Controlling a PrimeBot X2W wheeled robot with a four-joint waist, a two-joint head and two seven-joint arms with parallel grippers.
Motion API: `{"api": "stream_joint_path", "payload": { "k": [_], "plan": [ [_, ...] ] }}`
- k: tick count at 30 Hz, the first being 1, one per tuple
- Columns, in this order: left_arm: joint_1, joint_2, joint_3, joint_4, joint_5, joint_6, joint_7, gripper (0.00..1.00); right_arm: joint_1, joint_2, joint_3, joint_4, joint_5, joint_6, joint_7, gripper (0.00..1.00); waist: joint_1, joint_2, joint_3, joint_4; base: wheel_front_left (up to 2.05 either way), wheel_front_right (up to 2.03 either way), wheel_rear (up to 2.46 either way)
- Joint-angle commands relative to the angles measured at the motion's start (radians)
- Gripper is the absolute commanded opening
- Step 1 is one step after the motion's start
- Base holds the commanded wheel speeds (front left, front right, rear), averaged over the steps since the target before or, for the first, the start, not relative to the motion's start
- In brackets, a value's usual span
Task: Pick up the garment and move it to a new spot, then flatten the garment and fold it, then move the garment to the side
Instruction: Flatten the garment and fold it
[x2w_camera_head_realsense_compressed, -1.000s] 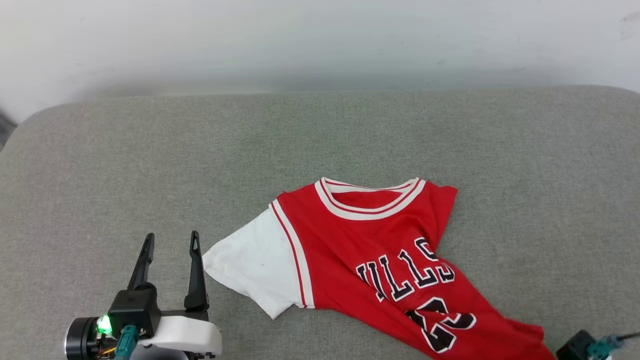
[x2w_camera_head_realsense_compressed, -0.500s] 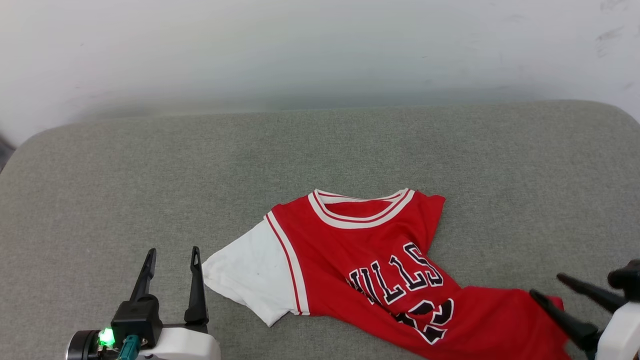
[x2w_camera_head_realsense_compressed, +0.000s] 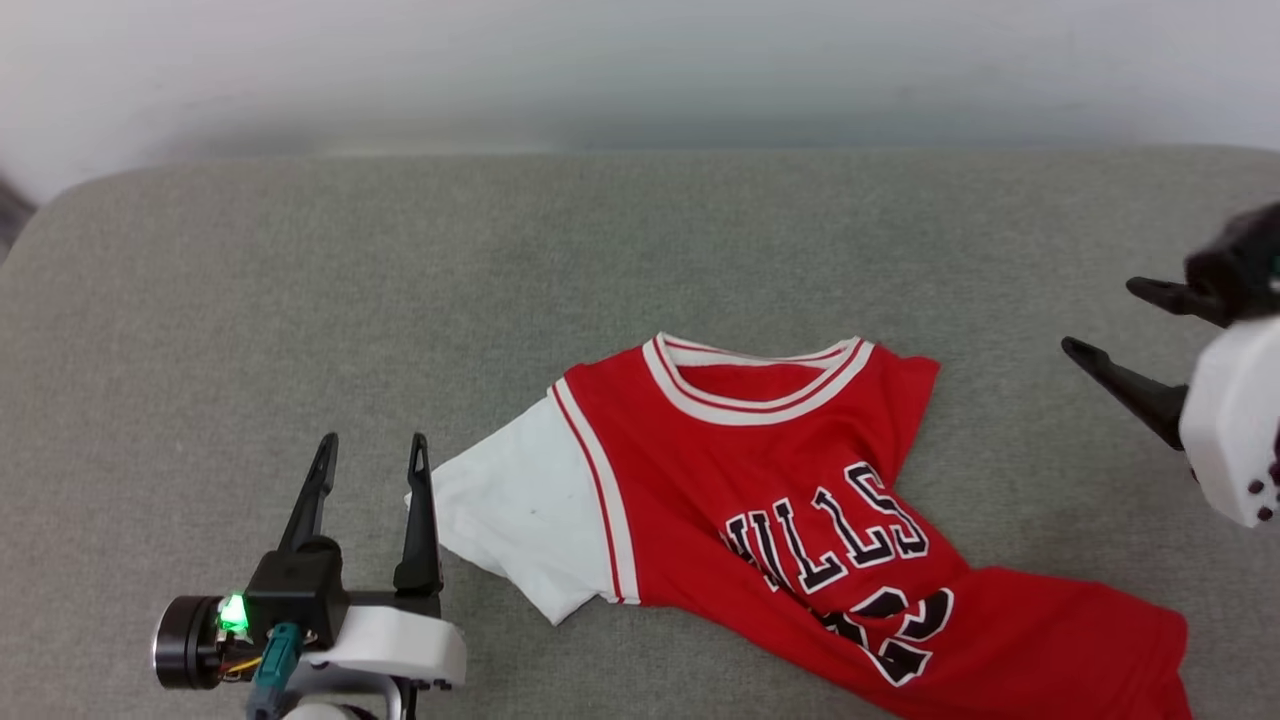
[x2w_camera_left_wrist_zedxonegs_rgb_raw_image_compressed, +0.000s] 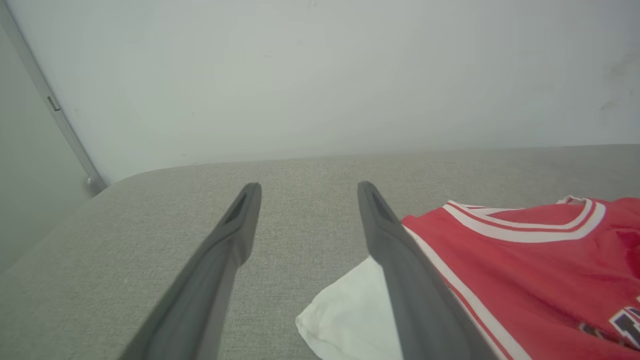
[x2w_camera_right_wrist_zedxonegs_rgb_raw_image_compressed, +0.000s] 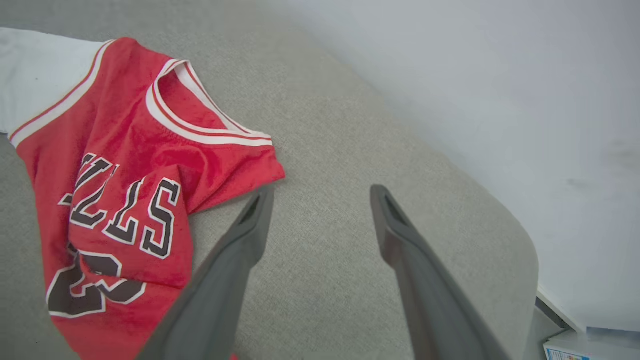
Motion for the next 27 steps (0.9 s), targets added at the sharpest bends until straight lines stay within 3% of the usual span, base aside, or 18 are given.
{"api": "stream_joint_path", "payload": {
  "k": [1, 6, 9, 20, 27],
  "plan": [
    [-0.021, -0.006, -0.004, -0.003, 0.006, -0.007, -0.003, 1.00, -0.062, 0.009, 0.037, 0.006, 0.020, -0.001, 0.060, 1.00, 0.0000, 0.0000, 0.042, 0.029, 0.00, 0.00, 0.00],
    [-0.064, -0.020, -0.016, -0.009, 0.009, -0.009, -0.003, 1.00, -0.229, 0.043, 0.156, 0.089, 0.095, -0.001, 0.303, 1.00, 0.0000, 0.0000, 0.114, 0.066, 0.00, 0.00, 0.00],
    [-0.087, -0.030, -0.025, -0.018, 0.012, -0.009, -0.003, 1.00, -0.302, 0.077, 0.203, 0.154, 0.120, -0.001, 0.386, 1.00, 0.0000, 0.0000, 0.155, 0.084, 0.00, 0.00, 0.00],
    [-0.173, -0.048, -0.065, -0.033, 0.009, -0.007, -0.003, 1.00, -0.383, 0.170, 0.305, 0.340, 0.139, -0.001, 0.352, 1.00, 0.0000, 0.0000, 0.280, 0.145, 0.00, 0.00, 0.00],
    [-0.188, -0.053, -0.059, -0.028, 0.009, 0.002, -0.003, 1.00, -0.328, 0.188, 0.455, 0.405, 0.174, 0.002, 0.327, 1.00, 0.0000, 0.0000, 0.294, 0.155, 0.00, 0.00, 0.00]
  ]
}}
